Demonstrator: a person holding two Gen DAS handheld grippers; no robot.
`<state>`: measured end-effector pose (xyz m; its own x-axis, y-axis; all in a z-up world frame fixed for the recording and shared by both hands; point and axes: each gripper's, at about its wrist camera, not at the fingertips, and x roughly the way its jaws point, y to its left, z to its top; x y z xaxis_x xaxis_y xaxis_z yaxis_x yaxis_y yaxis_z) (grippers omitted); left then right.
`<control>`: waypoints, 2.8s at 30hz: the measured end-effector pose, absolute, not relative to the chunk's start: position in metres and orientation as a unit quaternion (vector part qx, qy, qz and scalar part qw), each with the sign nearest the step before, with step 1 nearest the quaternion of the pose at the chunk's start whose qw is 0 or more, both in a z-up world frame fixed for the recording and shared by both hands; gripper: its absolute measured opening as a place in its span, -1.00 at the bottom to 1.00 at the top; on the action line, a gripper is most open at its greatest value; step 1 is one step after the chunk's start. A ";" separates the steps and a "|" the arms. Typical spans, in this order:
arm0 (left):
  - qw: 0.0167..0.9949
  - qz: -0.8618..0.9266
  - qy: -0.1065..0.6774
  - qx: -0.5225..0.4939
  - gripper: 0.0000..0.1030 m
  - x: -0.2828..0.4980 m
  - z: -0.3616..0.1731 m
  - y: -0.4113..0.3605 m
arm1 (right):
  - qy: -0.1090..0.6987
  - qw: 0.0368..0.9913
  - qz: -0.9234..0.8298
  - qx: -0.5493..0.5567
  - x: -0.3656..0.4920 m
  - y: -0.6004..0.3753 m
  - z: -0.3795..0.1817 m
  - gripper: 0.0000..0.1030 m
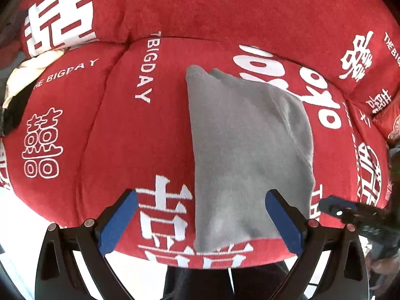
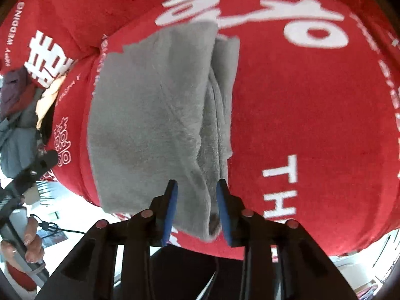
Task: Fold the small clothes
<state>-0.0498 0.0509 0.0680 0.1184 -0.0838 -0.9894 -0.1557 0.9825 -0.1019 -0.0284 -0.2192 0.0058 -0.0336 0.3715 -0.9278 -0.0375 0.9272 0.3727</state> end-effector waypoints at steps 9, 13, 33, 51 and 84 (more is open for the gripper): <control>0.731 0.003 0.679 -0.067 0.98 -0.062 0.105 0.033 | 0.674 0.715 0.141 0.117 -0.029 -0.206 0.079 0.53; 0.746 0.008 0.664 -0.048 0.98 -0.066 0.129 0.032 | 0.666 0.726 0.134 0.105 -0.032 -0.197 0.103 0.55; 0.741 0.018 0.670 -0.026 0.98 -0.074 0.168 0.027 | 0.662 0.745 0.081 0.022 -0.050 -0.178 0.148 0.85; 0.742 0.035 0.670 -0.014 0.98 -0.072 0.169 0.035 | 0.675 0.735 0.064 0.012 -0.048 -0.175 0.147 0.85; 0.745 0.050 0.665 -0.006 0.98 -0.077 0.171 0.034 | 0.675 0.735 0.062 -0.004 -0.048 -0.173 0.149 0.85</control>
<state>-0.0771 0.0343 0.1715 0.1104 0.0659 -0.9917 -0.0825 0.9950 0.0570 -0.0480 -0.1729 0.1489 0.0808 0.0848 -0.9931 -0.0964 0.9924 0.0769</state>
